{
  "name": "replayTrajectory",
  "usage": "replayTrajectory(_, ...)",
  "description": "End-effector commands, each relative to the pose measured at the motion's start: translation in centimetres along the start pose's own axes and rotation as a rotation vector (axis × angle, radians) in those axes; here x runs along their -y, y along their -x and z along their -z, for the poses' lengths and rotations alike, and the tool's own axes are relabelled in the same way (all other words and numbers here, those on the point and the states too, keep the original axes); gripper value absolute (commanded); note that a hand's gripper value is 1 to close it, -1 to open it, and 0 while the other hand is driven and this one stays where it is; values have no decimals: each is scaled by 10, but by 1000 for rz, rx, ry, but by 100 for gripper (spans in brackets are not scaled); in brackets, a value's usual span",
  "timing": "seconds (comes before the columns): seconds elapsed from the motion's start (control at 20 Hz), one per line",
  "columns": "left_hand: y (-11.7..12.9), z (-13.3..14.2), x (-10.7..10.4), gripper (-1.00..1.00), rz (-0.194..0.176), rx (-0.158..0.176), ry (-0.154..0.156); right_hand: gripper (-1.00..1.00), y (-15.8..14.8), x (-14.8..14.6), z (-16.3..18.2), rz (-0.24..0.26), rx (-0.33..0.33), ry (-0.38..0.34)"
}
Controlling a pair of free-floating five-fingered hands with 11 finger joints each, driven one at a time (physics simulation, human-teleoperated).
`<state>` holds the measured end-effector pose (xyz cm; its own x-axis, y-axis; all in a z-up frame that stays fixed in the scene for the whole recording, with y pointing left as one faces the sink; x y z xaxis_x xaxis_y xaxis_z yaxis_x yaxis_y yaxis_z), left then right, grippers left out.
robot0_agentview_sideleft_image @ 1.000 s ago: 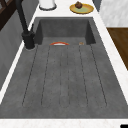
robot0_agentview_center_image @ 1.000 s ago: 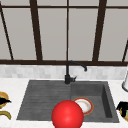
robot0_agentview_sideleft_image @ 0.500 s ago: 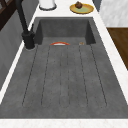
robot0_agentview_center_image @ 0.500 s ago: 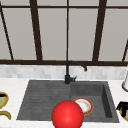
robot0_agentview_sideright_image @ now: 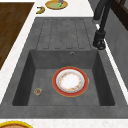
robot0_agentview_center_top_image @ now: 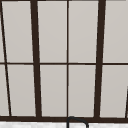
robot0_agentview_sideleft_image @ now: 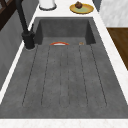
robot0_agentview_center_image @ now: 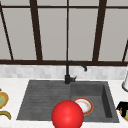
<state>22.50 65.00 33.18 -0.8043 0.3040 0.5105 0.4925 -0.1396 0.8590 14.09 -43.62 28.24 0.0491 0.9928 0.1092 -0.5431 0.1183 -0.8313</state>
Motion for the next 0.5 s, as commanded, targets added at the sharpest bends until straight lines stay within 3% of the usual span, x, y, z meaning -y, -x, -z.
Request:
replayTrajectory(0.0, 29, -13, -6, -100, -41, 5, -14, 0, 0, 0, 0, 0, 0, 0)
replayTrajectory(0.05, 37, -16, -5, -100, -39, 3, -15, 0, 0, 0, 0, 0, 0, 0)
replayTrajectory(0.1, 48, -20, -2, -100, -4, 10, -16, 0, 0, 0, 0, 0, 0, 0)
replayTrajectory(0.15, 58, -23, -1, -100, 5, 9, -12, 0, 0, 0, 0, 0, 0, 0)
replayTrajectory(0.45, 117, -58, 21, -100, 3, 35, -8, 0, 0, 0, 0, 0, 0, 0)
